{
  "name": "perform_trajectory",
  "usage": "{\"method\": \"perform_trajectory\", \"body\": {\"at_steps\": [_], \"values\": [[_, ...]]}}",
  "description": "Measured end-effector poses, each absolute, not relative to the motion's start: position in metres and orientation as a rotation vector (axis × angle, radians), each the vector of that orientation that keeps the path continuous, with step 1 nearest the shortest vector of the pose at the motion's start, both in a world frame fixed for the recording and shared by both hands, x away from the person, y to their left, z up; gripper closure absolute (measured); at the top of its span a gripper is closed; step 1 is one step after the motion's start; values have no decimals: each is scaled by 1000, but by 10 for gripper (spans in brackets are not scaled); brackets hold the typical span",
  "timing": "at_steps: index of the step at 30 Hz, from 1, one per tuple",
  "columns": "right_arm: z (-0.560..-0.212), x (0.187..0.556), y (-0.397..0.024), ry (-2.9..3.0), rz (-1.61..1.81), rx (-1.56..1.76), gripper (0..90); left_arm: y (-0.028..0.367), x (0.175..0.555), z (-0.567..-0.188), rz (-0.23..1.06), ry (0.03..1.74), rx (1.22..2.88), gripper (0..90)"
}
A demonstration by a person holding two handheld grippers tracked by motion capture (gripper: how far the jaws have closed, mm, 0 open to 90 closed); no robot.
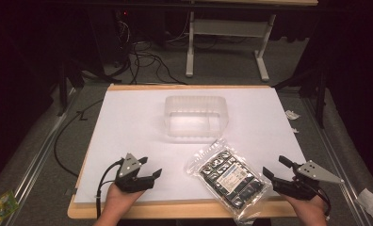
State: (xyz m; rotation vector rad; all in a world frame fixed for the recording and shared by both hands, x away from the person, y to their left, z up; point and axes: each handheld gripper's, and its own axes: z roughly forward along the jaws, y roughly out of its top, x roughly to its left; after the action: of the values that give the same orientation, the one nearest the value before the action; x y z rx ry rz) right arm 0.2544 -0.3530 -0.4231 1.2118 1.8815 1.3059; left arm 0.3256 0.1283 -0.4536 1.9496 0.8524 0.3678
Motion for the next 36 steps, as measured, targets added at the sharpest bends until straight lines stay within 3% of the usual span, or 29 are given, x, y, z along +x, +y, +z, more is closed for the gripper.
{"method": "perform_trajectory", "body": {"at_steps": [9,18,20,28,36], "values": [[-429,255,-353,1917,1280,1208,238,58,355,-470,183,878,1996,414],[-430,254,-353,1927,1279,1204,251,30,377,-482,1,935,2027,450],[-430,254,-353,1926,1275,1205,254,30,375,-483,27,926,2027,499],[-430,254,-352,1932,1268,1217,268,24,362,-483,79,809,2066,835],[-430,254,-352,1925,1273,1224,273,27,350,-477,135,754,2018,887]]}}
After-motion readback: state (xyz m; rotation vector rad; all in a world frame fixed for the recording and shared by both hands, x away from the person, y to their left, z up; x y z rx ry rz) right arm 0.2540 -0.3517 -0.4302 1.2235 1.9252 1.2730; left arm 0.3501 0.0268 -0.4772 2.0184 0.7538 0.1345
